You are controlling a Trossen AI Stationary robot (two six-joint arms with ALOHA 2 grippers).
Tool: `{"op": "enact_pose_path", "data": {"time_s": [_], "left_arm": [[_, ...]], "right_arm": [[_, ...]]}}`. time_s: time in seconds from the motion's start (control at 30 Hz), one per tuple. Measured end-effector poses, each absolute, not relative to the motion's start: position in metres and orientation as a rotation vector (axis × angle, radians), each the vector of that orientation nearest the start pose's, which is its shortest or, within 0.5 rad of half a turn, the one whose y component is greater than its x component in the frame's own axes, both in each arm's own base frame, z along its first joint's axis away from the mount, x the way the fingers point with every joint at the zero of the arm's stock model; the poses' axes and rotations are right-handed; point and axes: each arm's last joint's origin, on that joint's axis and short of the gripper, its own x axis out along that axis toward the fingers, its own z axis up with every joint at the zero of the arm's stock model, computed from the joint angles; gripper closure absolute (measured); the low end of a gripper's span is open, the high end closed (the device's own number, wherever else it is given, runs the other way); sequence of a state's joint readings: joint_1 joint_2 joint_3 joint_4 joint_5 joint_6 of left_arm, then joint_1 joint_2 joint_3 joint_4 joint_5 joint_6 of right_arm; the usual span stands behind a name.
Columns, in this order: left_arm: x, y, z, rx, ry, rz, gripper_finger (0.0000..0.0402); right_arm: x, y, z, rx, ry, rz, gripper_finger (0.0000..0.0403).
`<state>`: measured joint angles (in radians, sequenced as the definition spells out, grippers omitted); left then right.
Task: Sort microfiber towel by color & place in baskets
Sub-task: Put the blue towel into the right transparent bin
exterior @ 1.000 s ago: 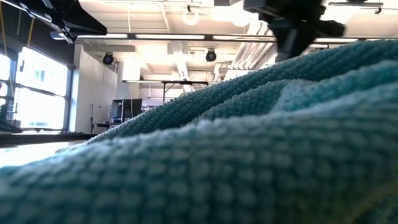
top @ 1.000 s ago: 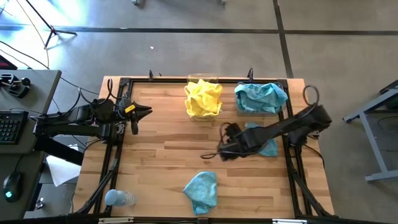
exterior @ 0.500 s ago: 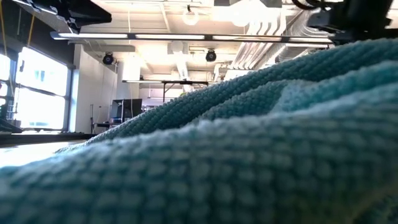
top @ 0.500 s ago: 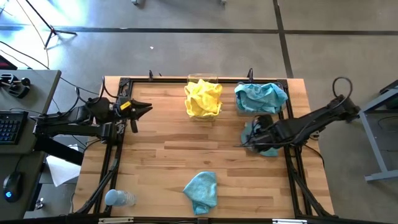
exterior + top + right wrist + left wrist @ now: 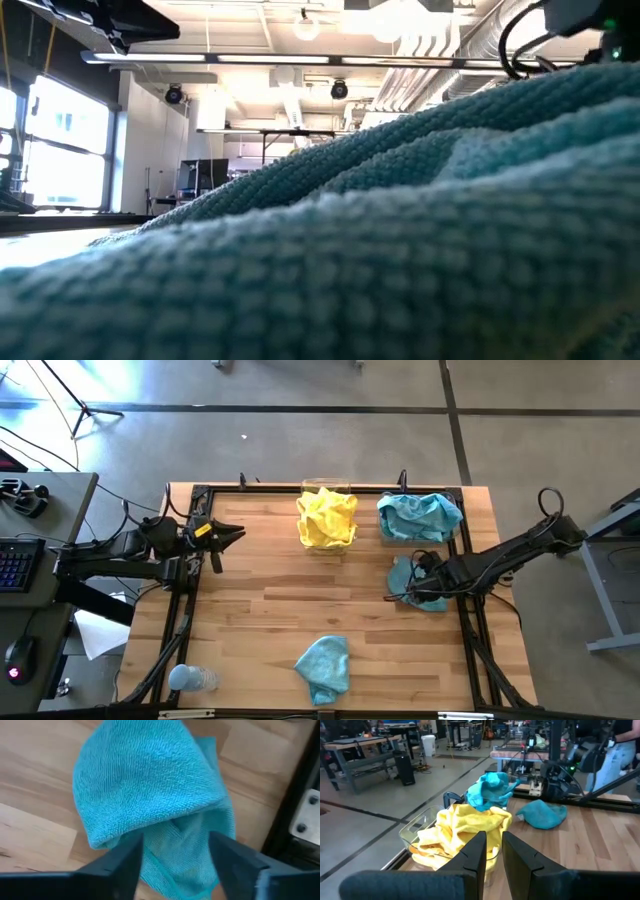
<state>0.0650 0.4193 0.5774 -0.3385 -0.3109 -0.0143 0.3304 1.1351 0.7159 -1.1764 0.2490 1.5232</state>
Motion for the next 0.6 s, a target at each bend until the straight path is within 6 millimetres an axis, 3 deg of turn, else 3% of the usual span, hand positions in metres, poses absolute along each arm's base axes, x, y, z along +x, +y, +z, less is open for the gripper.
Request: {"op": "enact_pose_path", "data": {"time_s": [0.13,0.27,0.6], "left_arm": [[0.106,0.016,0.29,0.013,0.199,0.389,0.0351],[0.109,0.016,0.288,0.015,0.218,0.39,0.0351],[0.117,0.017,0.283,0.022,0.267,0.39,0.0351]], "right_arm": [[0.148,0.039,0.195,0.705,1.189,-1.013,0.0117],[0.15,0.034,0.195,0.624,1.164,-1.003,0.0079],[0.169,0.026,0.18,0.482,1.191,-0.891,0.0063]]}}
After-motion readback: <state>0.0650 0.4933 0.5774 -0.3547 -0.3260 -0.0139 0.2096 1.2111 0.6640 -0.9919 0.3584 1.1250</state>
